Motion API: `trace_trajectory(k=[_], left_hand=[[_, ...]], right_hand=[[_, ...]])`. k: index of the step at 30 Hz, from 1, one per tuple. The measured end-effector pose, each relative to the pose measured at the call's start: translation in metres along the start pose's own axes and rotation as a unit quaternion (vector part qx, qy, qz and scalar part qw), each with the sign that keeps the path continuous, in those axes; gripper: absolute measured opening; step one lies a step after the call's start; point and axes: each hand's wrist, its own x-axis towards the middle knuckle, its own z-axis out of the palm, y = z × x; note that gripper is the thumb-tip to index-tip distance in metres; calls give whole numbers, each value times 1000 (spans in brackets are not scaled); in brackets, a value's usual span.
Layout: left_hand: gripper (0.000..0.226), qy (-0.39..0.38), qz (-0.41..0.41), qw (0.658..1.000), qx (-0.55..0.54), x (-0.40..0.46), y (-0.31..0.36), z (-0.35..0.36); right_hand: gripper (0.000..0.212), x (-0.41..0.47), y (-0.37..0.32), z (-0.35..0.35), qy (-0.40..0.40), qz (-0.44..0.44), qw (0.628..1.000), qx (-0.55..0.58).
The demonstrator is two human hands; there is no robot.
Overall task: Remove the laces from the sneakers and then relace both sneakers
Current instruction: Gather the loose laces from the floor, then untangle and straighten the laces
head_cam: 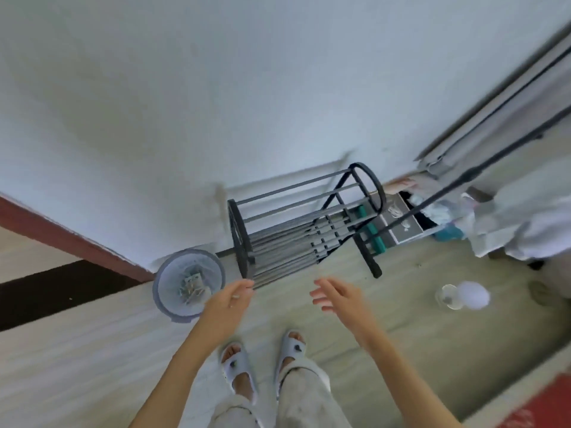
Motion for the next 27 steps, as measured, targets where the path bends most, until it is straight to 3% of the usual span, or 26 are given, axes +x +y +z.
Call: trace_trajectory(k=[6,9,12,18,22,27], left_hand=[[20,-110,31,992,-45,25,75,79],[20,-146,76,985,48,43,109,126],[16,-143,99,979,103,57,141,182],[19,-163,89,980,71,67,200,290],[24,-178,102,975,82,84,234,331],[16,-191,78,972,111,118,235,366]], right_hand=[[18,-39,57,-79,102,33,991,79],[16,-54,91,-112,156,71,970,175],[17,-60,122,-154,178,112,948,241],[19,-51,153,-276,241,81,936,245],[19,-38,166,-335,260,64,922,279],[17,-5,188,-371,251,105,919,285]])
